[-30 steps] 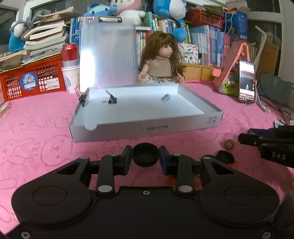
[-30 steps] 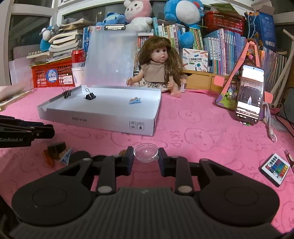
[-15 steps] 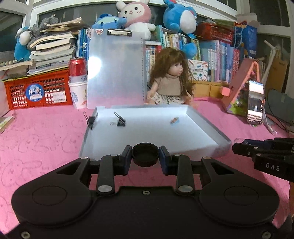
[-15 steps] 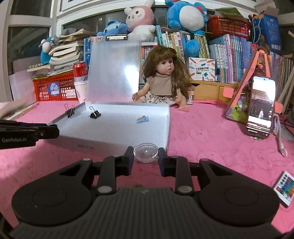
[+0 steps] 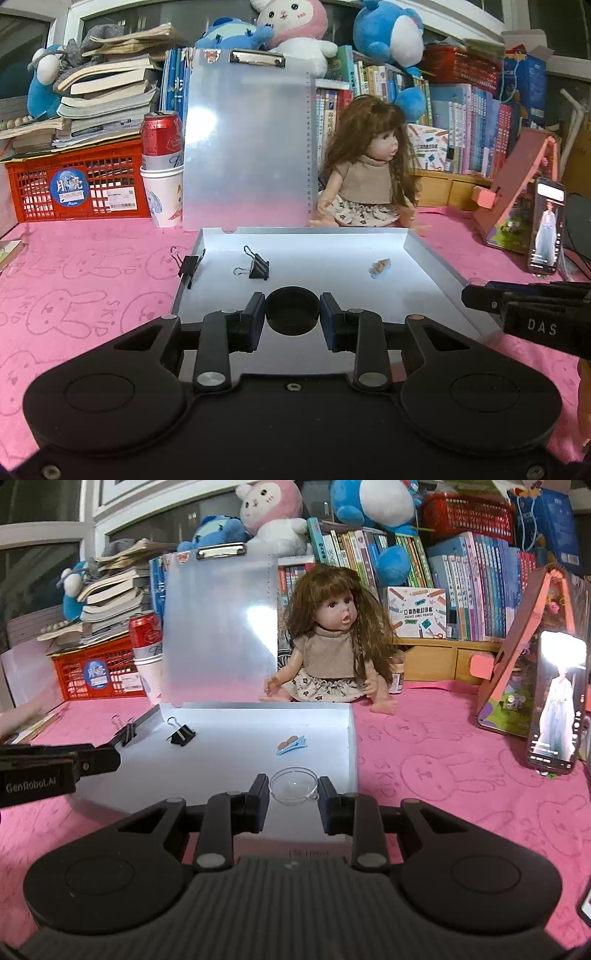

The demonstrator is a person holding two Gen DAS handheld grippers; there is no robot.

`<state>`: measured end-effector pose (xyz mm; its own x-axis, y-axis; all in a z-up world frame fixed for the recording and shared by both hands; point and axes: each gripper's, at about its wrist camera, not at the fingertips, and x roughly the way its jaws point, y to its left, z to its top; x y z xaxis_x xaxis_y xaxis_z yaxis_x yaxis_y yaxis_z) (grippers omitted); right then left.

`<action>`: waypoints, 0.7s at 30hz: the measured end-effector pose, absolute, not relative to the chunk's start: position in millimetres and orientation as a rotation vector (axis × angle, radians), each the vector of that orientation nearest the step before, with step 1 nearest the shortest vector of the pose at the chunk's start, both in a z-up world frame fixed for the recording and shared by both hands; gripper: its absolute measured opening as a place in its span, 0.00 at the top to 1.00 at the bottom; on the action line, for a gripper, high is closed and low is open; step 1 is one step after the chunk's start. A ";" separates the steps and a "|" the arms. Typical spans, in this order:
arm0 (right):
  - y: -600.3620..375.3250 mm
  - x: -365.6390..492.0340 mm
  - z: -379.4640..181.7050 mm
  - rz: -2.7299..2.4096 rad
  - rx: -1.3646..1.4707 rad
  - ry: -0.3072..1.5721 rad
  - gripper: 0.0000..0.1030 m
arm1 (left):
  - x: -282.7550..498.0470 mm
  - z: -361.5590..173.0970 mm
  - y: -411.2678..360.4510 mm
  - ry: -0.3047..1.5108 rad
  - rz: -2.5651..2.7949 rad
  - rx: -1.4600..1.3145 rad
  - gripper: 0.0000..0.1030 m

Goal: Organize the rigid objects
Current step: 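Carry the black lid with the left gripper while the right gripper carries the dome into the box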

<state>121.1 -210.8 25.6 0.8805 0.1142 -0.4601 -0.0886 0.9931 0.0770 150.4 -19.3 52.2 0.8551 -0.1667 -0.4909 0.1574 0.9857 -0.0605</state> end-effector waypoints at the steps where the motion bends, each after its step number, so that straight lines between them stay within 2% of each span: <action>1: -210.5 126.1 25.2 0.104 0.062 0.486 0.68 | 155.9 50.8 -19.8 0.523 -0.168 -0.018 0.70; 21: -198.7 206.4 8.5 0.076 0.092 0.565 0.68 | 234.7 24.6 -19.1 0.586 -0.082 -0.019 0.70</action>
